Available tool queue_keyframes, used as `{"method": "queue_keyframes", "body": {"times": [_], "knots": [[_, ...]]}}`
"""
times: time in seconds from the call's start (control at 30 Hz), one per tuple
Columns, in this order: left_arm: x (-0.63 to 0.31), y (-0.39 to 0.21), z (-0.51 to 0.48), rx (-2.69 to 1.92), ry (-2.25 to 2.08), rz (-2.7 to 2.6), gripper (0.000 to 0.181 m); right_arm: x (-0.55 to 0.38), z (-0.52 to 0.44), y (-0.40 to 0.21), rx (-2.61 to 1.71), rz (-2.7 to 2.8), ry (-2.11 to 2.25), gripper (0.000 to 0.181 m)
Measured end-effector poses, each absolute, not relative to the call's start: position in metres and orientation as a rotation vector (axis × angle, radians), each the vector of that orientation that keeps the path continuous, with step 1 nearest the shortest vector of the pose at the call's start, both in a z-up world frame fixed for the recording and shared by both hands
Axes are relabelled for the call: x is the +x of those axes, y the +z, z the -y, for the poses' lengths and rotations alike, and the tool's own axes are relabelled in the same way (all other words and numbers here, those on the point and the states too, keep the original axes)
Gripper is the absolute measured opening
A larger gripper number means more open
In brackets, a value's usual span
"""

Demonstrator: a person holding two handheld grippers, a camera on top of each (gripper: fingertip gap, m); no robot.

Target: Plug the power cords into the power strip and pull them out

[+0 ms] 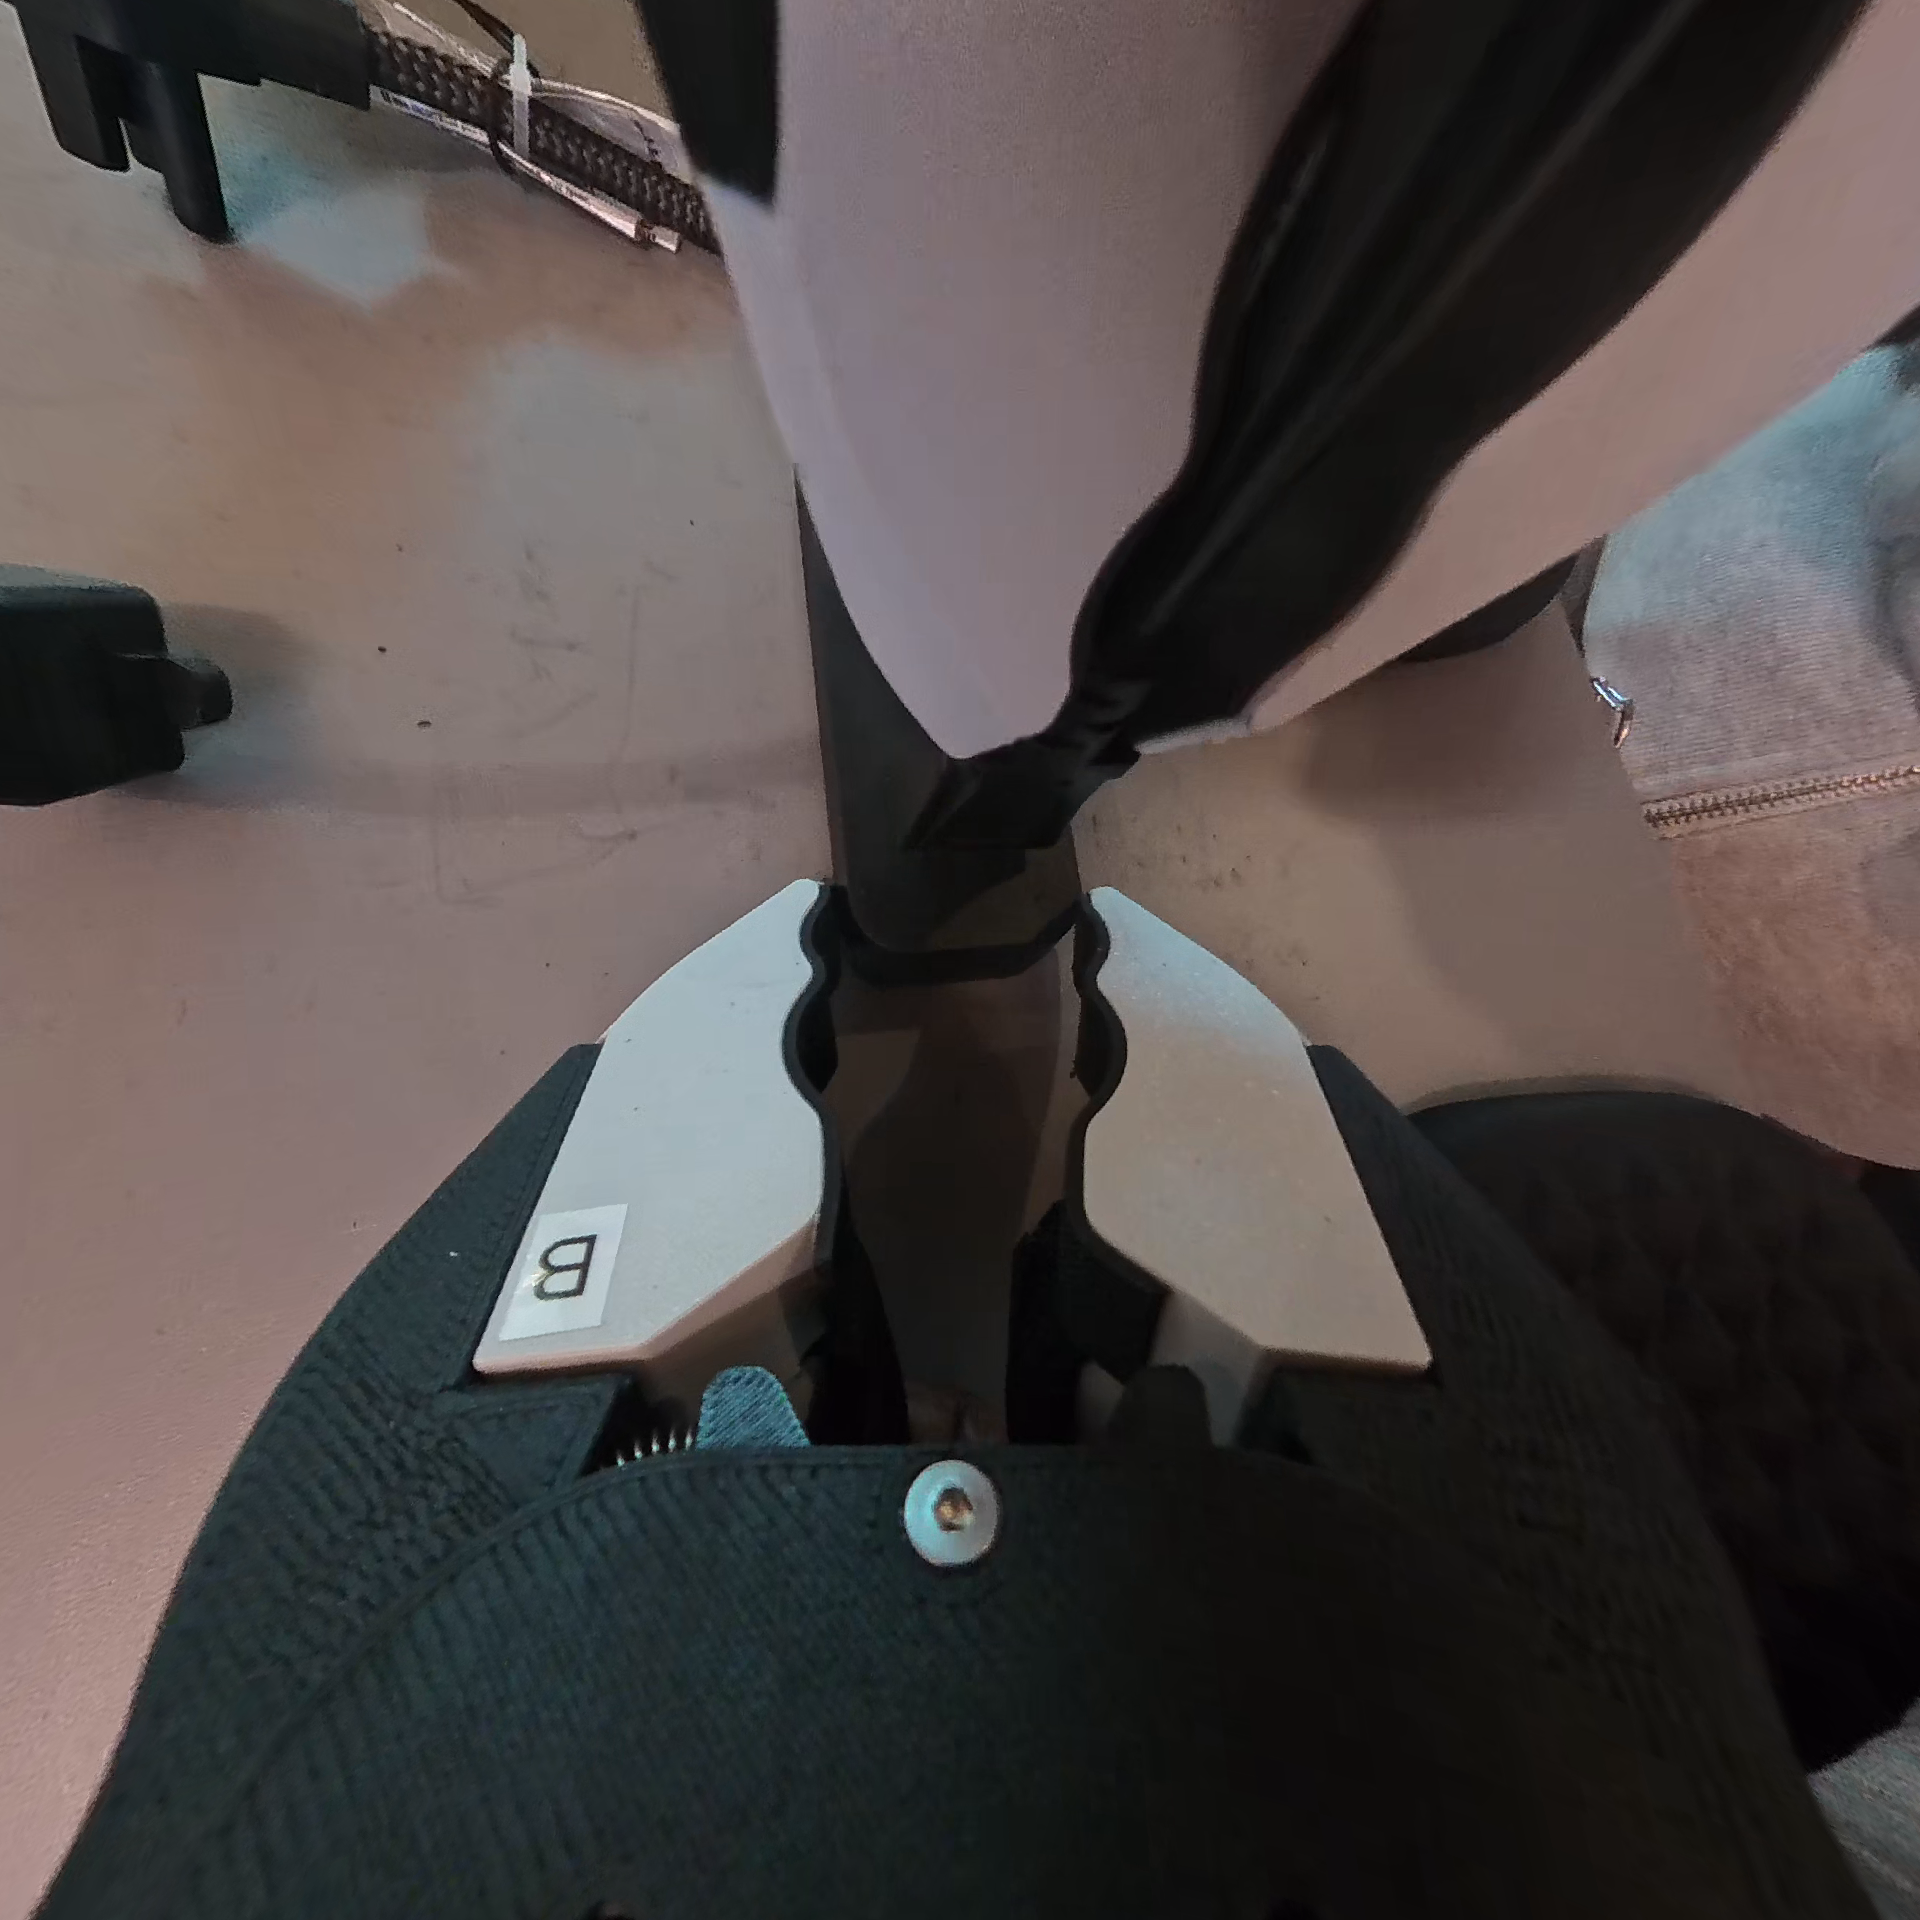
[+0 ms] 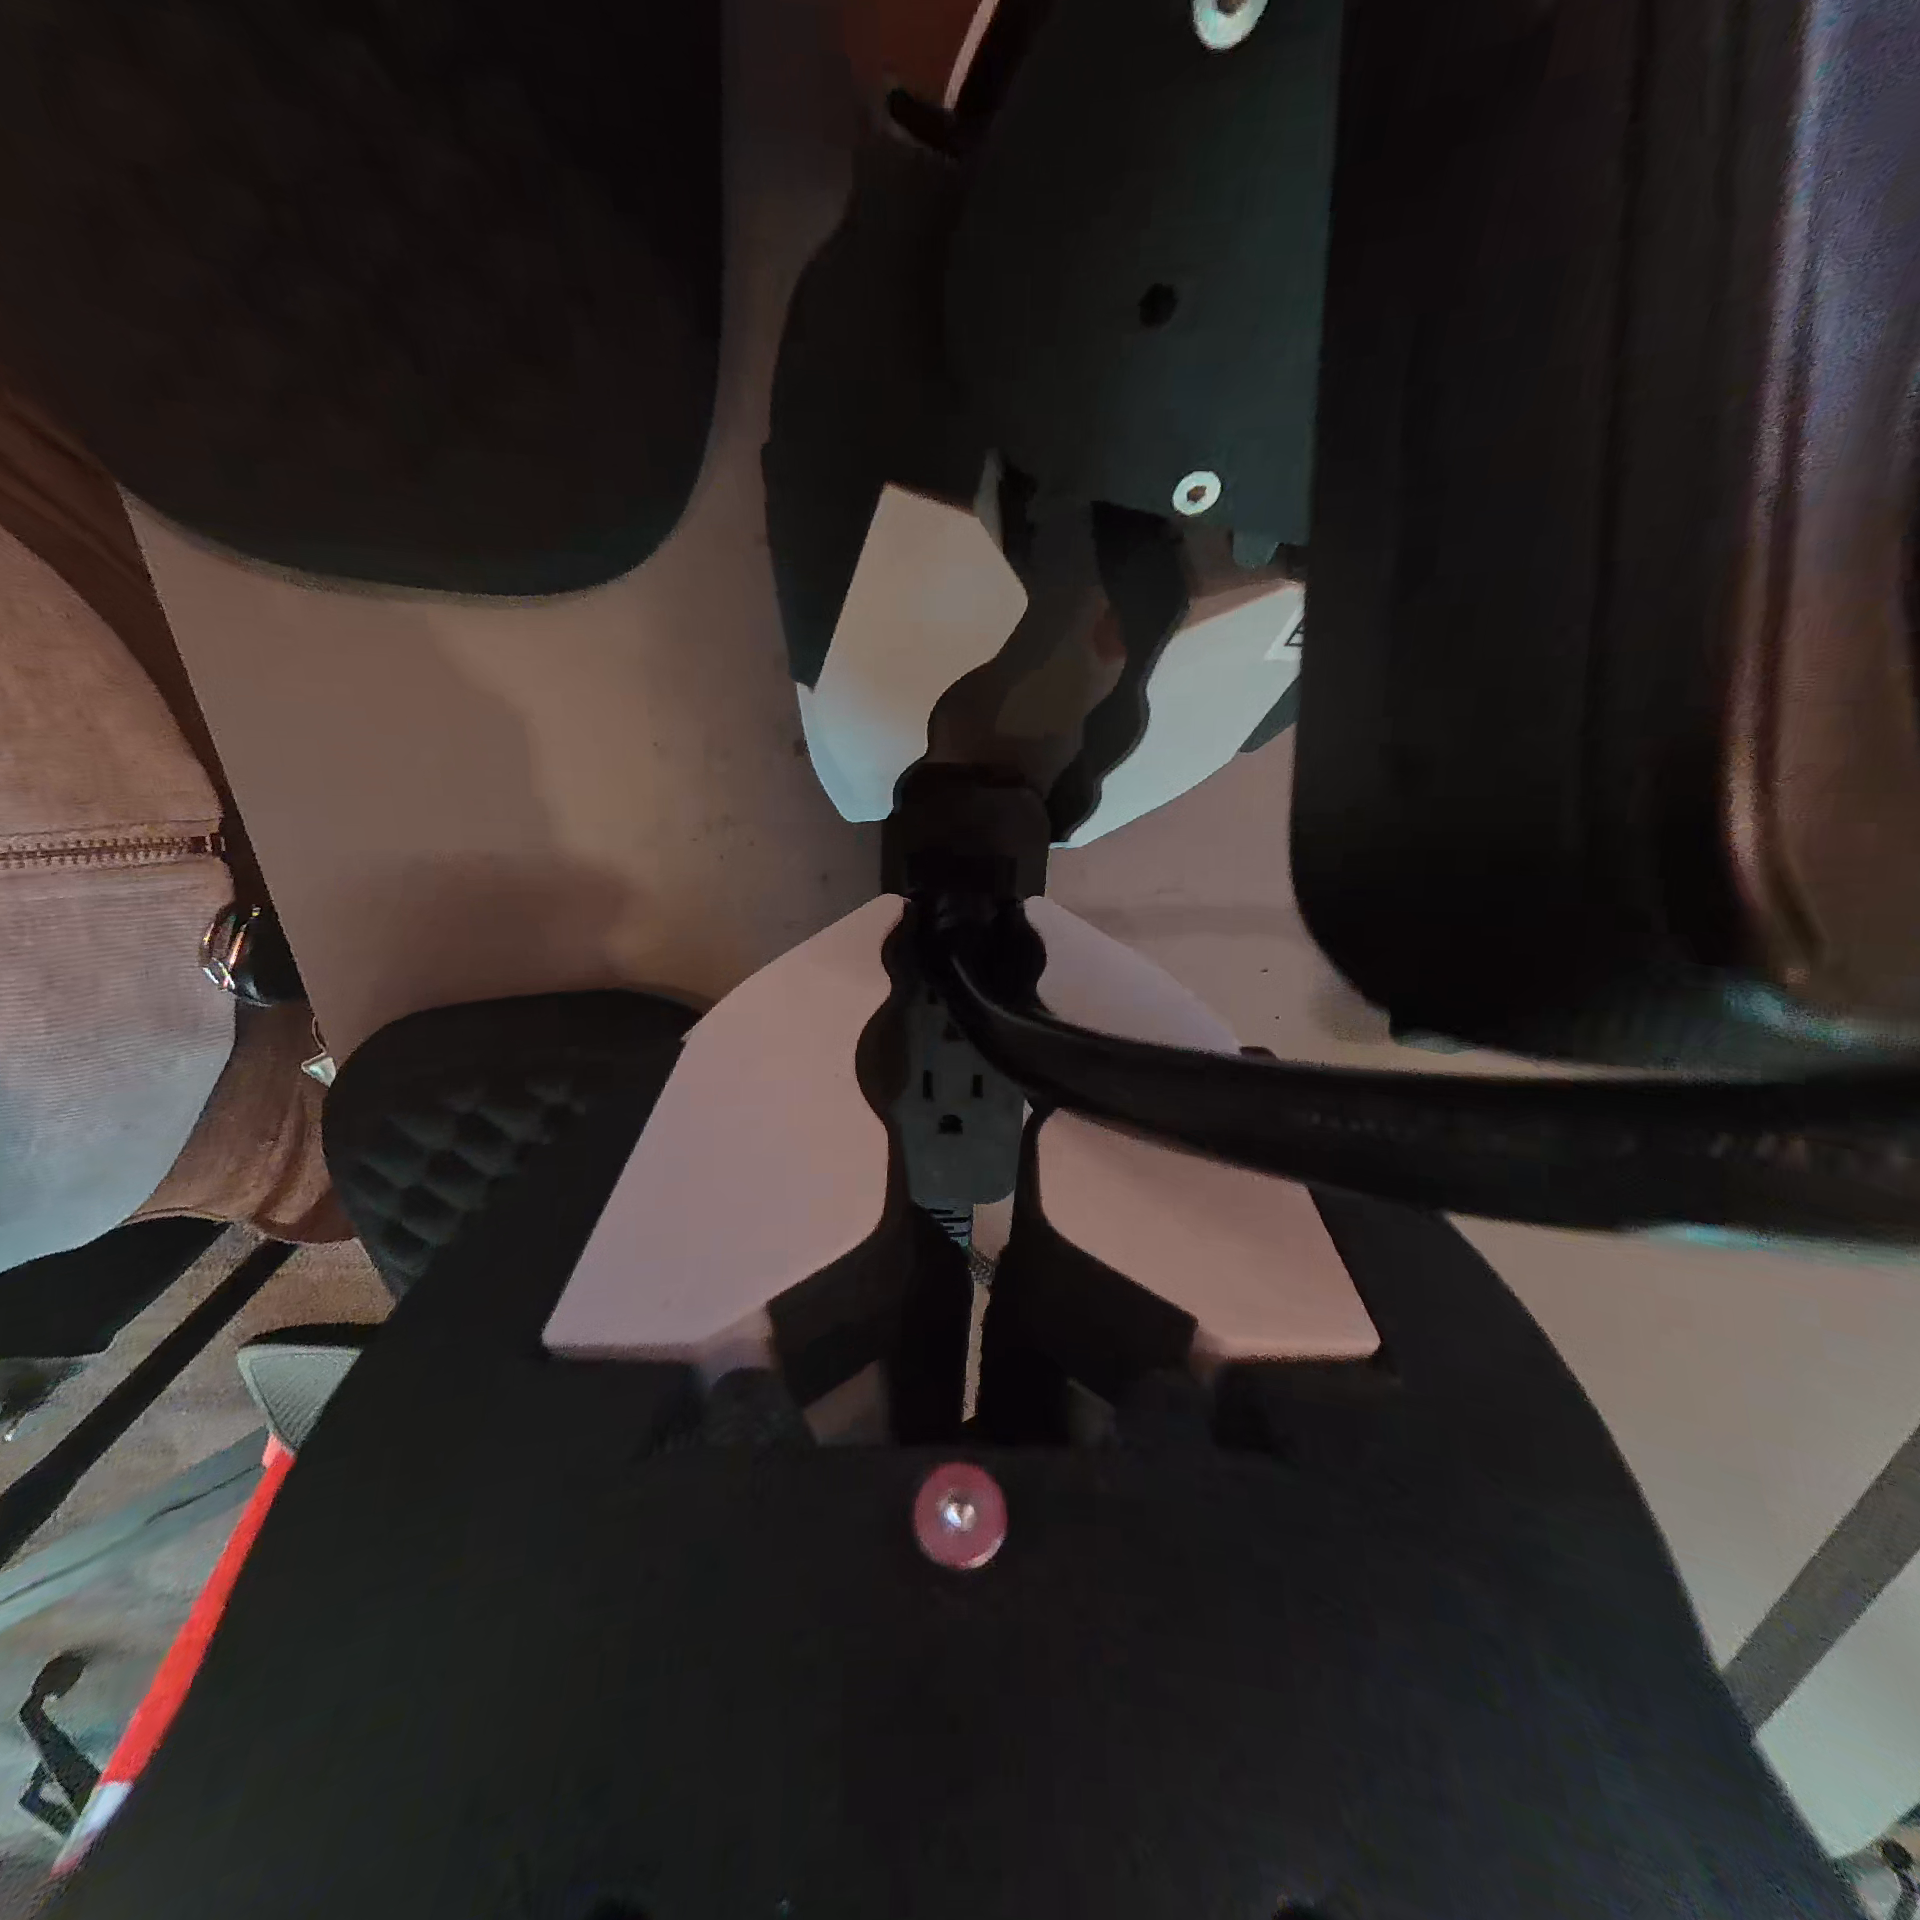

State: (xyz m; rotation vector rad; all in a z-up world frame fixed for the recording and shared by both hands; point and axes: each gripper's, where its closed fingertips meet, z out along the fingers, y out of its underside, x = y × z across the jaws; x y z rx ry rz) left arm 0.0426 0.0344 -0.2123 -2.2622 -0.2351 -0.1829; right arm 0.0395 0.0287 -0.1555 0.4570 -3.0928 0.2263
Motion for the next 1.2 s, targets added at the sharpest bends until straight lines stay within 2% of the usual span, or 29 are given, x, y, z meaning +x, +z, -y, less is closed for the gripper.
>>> {"method": "queue_keyframes", "body": {"times": [0.1, 0.2, 0.27, 0.33, 0.43, 0.5, 0.63, 1.2], "knots": [[0.043, -0.212, -0.034, -2.263, -0.181, 0.235, 0.043, 0.039, -0.036, -0.155, 0.459, 3.098, 0.203, 0.016], [0.041, -0.214, -0.028, -2.273, -0.175, 0.249, 0.030, 0.040, -0.035, -0.156, 0.481, 3.098, 0.146, 0.016], [0.041, -0.214, -0.028, -2.278, -0.166, 0.242, 0.029, 0.040, -0.034, -0.156, 0.516, 3.089, 0.171, 0.015], [0.043, -0.213, -0.028, -2.272, -0.179, 0.231, 0.034, 0.040, -0.035, -0.156, 0.481, 3.107, 0.225, 0.016], [0.048, -0.209, -0.032, -2.247, -0.231, 0.214, 0.055, 0.040, -0.035, -0.156, 0.477, 3.095, 0.222, 0.016], [0.051, -0.204, -0.038, -2.215, -0.258, 0.201, 0.061, 0.040, -0.034, -0.156, 0.458, 3.096, 0.251, 0.016], [0.042, -0.210, -0.046, -2.253, -0.175, 0.203, 0.045, 0.040, -0.034, -0.156, 0.460, 3.096, 0.271, 0.016], [0.043, -0.211, -0.047, -2.252, -0.164, 0.235, 0.045, 0.040, -0.038, -0.156, 0.463, 3.099, 0.393, 0.016]]}}
